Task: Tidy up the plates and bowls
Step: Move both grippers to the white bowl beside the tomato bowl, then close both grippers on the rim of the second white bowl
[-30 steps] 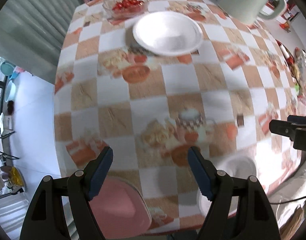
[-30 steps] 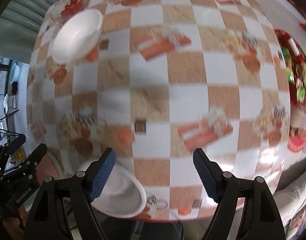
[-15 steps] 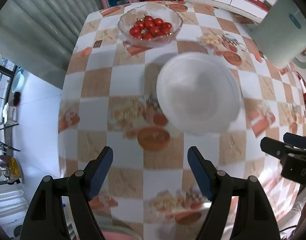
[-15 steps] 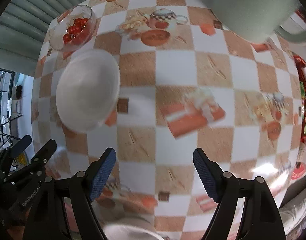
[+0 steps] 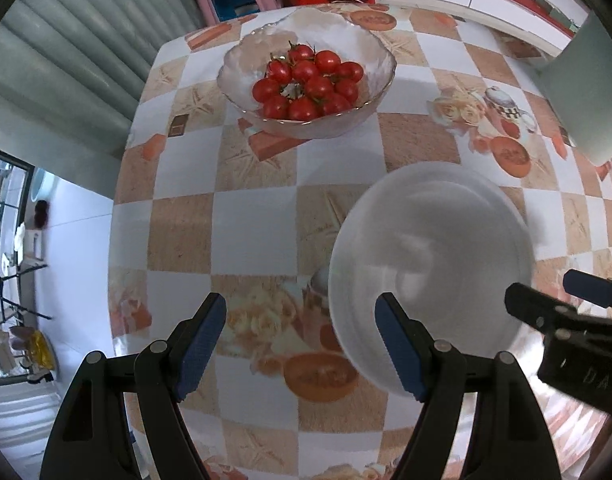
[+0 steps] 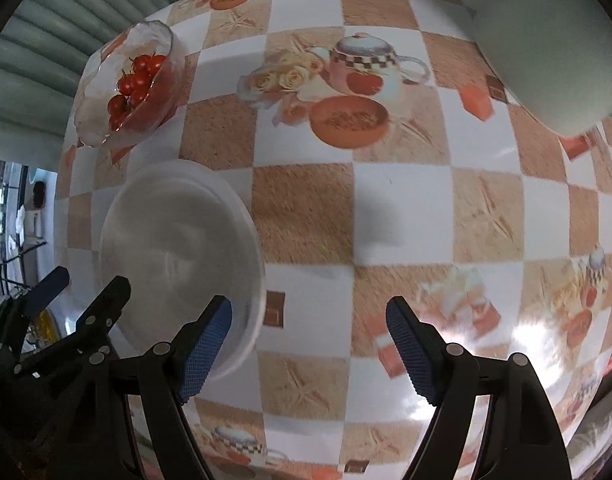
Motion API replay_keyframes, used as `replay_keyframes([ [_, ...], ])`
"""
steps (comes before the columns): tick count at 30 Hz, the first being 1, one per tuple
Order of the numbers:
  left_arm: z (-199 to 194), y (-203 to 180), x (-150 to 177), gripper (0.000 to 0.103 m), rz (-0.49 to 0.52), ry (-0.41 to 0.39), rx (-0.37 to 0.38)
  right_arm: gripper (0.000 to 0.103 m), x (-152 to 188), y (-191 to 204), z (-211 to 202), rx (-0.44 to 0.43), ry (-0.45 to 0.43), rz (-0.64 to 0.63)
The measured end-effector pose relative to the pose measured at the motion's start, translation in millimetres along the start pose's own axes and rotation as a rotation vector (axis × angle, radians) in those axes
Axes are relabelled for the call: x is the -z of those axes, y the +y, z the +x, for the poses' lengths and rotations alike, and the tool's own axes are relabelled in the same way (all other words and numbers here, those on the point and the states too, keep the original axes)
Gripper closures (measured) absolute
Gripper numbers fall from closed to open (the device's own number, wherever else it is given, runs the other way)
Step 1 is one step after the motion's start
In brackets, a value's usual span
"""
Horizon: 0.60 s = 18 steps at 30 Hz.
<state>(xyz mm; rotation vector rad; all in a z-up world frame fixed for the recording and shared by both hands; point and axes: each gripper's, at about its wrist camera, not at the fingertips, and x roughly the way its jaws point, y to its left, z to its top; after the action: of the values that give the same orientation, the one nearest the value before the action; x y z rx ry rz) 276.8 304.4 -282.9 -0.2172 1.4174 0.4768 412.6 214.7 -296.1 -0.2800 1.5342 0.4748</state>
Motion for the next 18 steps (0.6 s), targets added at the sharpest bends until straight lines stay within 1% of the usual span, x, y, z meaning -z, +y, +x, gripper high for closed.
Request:
replay_keyframes([
  [2,6,-4,-5,0.023,0.009,0.006,0.003,0.023,-3,2,5,-0.007,0.008,0.007],
  [6,15,-9,-14,0.023,0.037,0.000,-0.045,0.023,-16,9,14,0.000,0.001,0.002],
  [9,24,-9,-17,0.023,0.032,0.012,-0.052,0.023,-23,14,22,0.006,-0.004,-0.006],
  [11,30,-7,-16,0.023,0.020,0.031,-0.040,0.036,-27,16,27,-0.004,0.009,-0.004],
  [12,33,-7,-16,0.025,0.016,0.042,-0.030,0.042,-27,17,29,-0.008,0.016,-0.002],
  [13,34,-6,-15,0.028,0.010,0.042,-0.017,0.043,-27,18,29,-0.010,0.005,-0.005],
  [14,34,-6,-15,0.034,0.005,0.043,0.000,0.045,-28,20,29,-0.018,0.004,-0.008],
  [15,34,-6,-16,0.040,0.006,0.043,0.012,0.050,-28,22,29,-0.023,0.003,-0.010],
  [16,34,-7,-17,0.043,0.010,0.043,0.019,0.058,-28,24,29,-0.034,0.005,-0.012],
  [17,33,-10,-17,0.053,0.018,0.044,0.032,0.064,-28,27,30,-0.057,0.013,-0.015],
  [18,32,-12,-17,0.065,0.026,0.045,0.044,0.076,-28,30,32,-0.075,0.026,-0.018],
])
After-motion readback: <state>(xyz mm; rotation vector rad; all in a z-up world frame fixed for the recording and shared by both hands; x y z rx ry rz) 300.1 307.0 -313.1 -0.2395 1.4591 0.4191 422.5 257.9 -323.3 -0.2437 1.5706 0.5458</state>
